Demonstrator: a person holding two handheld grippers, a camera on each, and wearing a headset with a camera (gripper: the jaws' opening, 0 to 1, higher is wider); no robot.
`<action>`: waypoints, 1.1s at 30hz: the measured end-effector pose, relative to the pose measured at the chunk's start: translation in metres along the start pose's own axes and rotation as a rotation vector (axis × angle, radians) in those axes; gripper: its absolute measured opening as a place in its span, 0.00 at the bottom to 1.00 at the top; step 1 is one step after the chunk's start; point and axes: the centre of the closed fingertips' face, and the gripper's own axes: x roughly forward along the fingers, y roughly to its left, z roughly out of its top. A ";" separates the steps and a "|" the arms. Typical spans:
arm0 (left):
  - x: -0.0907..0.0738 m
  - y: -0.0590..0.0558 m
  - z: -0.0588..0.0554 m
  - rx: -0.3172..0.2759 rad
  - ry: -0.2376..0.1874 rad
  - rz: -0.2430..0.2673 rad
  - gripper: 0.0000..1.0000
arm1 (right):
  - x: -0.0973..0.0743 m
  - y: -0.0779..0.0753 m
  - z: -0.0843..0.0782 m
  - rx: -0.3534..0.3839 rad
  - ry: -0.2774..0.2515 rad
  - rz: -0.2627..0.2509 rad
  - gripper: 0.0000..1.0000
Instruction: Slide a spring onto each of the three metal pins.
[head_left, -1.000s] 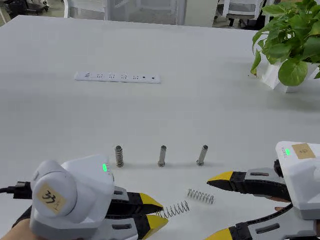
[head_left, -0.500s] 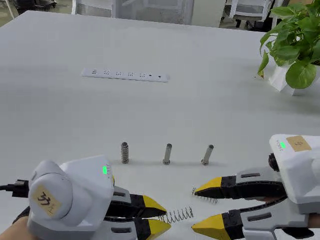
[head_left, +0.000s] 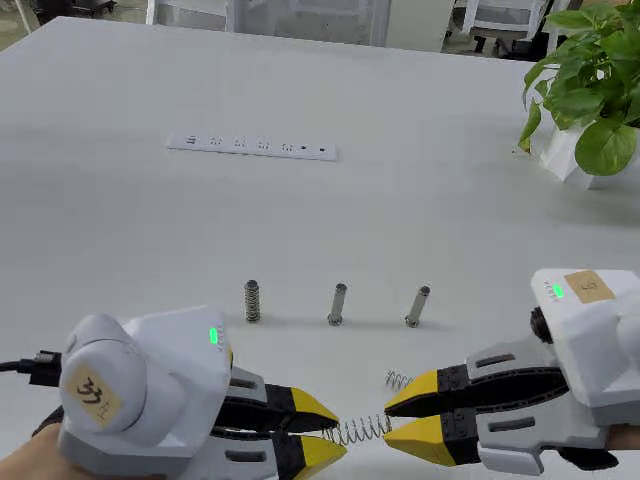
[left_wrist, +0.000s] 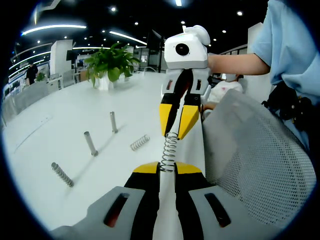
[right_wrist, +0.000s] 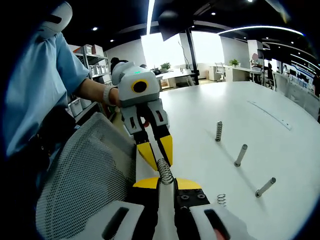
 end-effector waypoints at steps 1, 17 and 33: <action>0.000 0.000 0.000 -0.001 0.001 -0.001 0.07 | 0.000 0.000 0.000 0.001 0.001 0.000 0.06; 0.004 0.001 -0.003 -0.004 0.026 -0.002 0.07 | -0.002 0.004 0.012 -0.060 0.003 -0.014 0.06; 0.008 -0.005 -0.005 -0.006 0.039 -0.022 0.06 | -0.002 0.009 0.027 -0.143 0.004 -0.020 0.00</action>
